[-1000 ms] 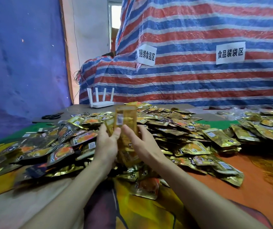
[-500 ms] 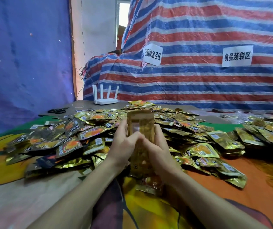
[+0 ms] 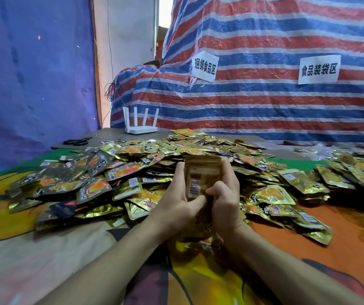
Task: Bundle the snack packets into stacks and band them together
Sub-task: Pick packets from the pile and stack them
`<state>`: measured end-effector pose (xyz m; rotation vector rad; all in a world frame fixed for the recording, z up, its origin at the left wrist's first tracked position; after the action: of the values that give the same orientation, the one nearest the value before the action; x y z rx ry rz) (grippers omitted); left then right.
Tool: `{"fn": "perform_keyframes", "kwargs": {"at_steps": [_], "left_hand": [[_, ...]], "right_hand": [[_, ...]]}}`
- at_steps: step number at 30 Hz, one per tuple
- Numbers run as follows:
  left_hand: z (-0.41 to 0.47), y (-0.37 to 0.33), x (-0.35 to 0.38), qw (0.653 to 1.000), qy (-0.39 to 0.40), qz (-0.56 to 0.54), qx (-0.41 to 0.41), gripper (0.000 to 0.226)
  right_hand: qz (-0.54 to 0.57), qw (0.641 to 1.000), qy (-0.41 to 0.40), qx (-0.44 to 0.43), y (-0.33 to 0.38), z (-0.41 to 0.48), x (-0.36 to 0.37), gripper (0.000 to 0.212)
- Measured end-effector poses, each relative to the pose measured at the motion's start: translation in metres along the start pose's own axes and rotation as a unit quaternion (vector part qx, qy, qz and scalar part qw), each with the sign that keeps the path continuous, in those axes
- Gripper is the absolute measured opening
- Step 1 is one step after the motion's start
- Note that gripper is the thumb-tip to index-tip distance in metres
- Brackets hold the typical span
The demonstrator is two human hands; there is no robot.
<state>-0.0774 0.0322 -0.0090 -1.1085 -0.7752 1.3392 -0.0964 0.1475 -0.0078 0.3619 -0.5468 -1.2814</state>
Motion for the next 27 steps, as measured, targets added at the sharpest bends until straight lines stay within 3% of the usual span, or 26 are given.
{"fn": "perform_keyframes", "kwargs": {"at_steps": [6,9,11,13,16,19,23,27], "left_hand": [[0.002,0.001,-0.01,1.0,0.008,0.017,-0.009,0.038],[0.003,0.003,-0.012,0.998,0.044,-0.004,-0.04,0.037],[0.004,0.001,-0.011,0.999,0.038,0.013,-0.036,0.034],[0.004,-0.004,-0.007,0.998,0.003,0.057,-0.002,0.04],[0.003,-0.01,-0.001,0.992,-0.055,0.1,0.058,0.053],[0.005,-0.009,0.003,0.995,-0.013,0.091,0.03,0.044],[0.003,-0.001,0.003,0.994,0.103,0.026,-0.036,0.042],[0.003,-0.003,0.005,0.997,0.059,0.023,-0.039,0.057]], "right_hand": [[0.017,0.998,-0.021,0.048,-0.002,0.003,0.0,0.014],[-0.028,0.998,-0.034,0.041,0.004,0.003,0.005,0.054],[-0.06,0.997,-0.043,0.033,0.01,0.007,0.006,0.069],[-0.064,0.996,-0.055,0.024,0.016,0.011,0.005,0.06],[-0.058,0.996,-0.062,0.02,0.018,0.015,0.006,0.028],[-0.026,0.998,-0.05,0.024,0.017,0.015,0.009,0.011],[-0.022,0.999,-0.021,0.02,0.014,0.013,0.01,0.023],[-0.069,0.997,0.024,0.032,0.016,0.014,0.009,0.027]]}}
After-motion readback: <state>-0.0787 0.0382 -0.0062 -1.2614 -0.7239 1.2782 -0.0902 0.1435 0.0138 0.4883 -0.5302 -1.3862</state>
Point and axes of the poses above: each hand's wrist, its own z-axis towards the middle knuckle, its own x-axis out of the palm, y = z × x, the point moved 2 cm from there along z, towards the middle knuckle, and after that the axes turned 12 degrees about -x, right-handed, at the moved point
